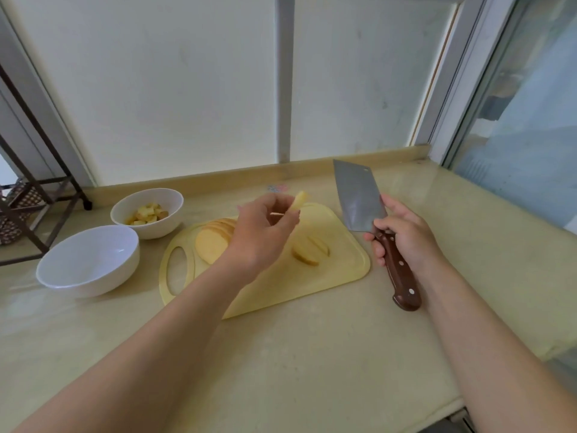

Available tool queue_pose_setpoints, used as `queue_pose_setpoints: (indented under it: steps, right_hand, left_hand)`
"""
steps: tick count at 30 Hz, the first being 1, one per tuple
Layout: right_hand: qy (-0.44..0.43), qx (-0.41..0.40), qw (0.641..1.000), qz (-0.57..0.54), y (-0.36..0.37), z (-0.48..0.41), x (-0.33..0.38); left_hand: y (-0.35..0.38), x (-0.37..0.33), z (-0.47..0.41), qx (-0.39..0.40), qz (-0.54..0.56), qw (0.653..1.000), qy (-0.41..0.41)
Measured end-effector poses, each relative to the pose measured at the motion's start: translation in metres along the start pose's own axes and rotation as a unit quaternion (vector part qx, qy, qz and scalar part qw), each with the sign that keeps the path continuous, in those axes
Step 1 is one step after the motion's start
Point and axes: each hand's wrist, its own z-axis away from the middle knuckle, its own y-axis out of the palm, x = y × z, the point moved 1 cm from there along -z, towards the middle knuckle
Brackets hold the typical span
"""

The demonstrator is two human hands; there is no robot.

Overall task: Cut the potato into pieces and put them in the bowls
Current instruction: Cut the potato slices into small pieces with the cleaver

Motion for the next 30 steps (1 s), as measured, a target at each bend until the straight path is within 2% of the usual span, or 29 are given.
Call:
queue_pose_setpoints:
  steps: [4, 8, 11, 15, 17, 20, 30]
  right_hand:
    - [0.005, -0.006, 1.000, -0.010, 0.000, -0.004, -0.003]
    - [0.008, 0.004, 1.000, -0.017, 0.000, -0.004, -0.006]
    - [0.010, 0.008, 1.000, -0.014, -0.002, -0.004, -0.007]
    - [0.012, 0.013, 1.000, -0.015, -0.001, -0.005, -0.007]
    - [0.014, 0.011, 1.000, -0.013, 0.000, -0.006, -0.007]
    - [0.015, 0.010, 1.000, -0.016, 0.000, -0.005, -0.008]
    - [0.014, 0.006, 1.000, -0.005, 0.001, -0.003, -0.007]
  left_hand:
    - [0.001, 0.008, 0.000, 0.041, -0.158, 0.977, 0.139]
    - [0.013, 0.012, 0.003, 0.120, -0.234, 0.945, 0.195]
    - [0.020, 0.017, 0.003, 0.178, -0.251, 0.935, 0.178]
    - [0.023, 0.022, 0.001, 0.196, -0.255, 0.935, 0.149]
    - [0.020, 0.022, -0.001, 0.191, -0.277, 0.926, 0.170]
    - [0.013, 0.024, -0.004, 0.199, -0.340, 0.896, 0.206]
    - [0.016, 0.015, 0.002, 0.233, -0.393, 0.883, 0.105]
